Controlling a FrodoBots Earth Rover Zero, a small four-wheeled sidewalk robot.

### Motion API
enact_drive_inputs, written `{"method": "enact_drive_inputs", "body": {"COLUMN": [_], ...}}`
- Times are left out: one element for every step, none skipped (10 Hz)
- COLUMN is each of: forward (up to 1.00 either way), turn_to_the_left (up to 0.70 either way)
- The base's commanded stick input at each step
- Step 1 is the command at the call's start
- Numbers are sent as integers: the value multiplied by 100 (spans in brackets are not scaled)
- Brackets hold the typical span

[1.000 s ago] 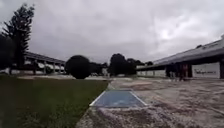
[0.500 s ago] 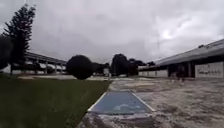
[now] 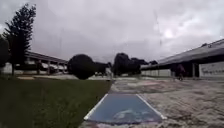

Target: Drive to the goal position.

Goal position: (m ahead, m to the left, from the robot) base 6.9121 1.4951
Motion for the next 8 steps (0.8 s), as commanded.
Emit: {"method": "enact_drive_inputs", "body": {"forward": [50,50,50,50,50,50,50,50], "turn_to_the_left": [-24,-50,-48,-35,-18,-6,0,0]}}
